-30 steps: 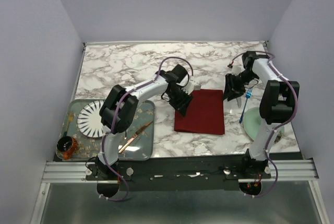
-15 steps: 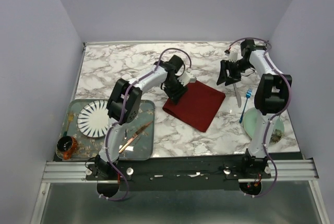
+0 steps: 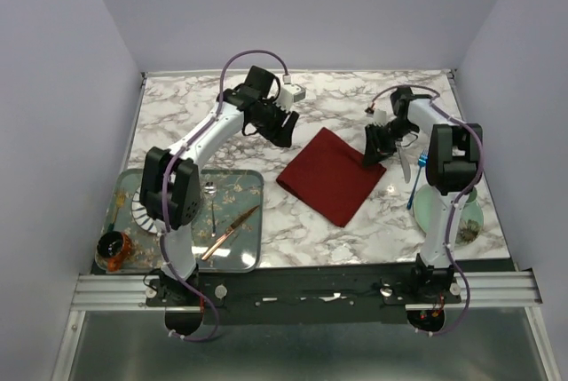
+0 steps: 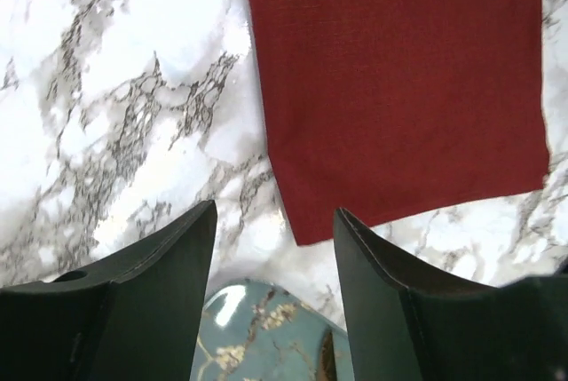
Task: Fold the napkin into a case and place the utensils inside
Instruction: Smooth out the square-folded napkin at the center of the board.
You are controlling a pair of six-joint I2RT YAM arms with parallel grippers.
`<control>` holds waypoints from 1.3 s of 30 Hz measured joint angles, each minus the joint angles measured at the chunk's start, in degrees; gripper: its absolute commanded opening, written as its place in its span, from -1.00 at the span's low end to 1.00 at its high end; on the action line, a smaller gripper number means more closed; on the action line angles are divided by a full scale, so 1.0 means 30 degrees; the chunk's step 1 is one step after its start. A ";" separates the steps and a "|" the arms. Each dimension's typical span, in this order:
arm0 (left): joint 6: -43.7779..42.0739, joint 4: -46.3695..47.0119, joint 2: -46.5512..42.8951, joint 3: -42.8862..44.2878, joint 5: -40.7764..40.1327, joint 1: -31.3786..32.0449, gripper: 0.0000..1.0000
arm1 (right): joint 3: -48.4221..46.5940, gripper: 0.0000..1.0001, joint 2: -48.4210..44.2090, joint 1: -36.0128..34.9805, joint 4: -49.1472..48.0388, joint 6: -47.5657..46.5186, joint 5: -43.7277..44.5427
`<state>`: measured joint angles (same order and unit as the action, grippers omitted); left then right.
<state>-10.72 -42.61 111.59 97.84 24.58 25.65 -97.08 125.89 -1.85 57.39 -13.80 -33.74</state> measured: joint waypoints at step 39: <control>1.8112 1.6713 -0.1013 -0.8918 0.8036 0.1049 0.97 | 0.5209 1.00 -0.4014 -0.1195 -0.6681 0.6470 -1.0783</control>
<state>43.62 7.53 108.55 71.09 48.69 28.80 -81.45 113.84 -5.43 37.34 5.61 -66.08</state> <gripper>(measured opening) 0.985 0.998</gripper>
